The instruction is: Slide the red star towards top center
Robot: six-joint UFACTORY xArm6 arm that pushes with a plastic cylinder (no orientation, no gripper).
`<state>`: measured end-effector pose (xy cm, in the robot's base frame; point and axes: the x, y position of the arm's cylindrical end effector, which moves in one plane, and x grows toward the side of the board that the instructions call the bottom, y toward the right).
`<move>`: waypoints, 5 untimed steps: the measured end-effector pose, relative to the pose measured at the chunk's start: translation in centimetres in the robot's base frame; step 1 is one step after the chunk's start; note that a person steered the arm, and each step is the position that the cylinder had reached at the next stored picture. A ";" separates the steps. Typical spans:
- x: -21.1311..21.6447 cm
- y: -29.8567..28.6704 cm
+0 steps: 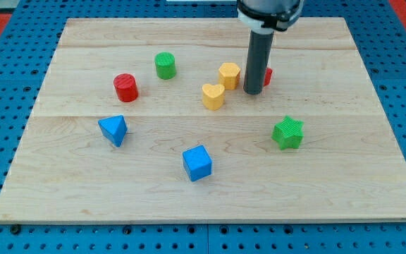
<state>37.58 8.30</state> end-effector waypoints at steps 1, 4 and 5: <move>-3.8 0.6; -8.0 -1.4; -9.2 -11.8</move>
<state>28.34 -3.51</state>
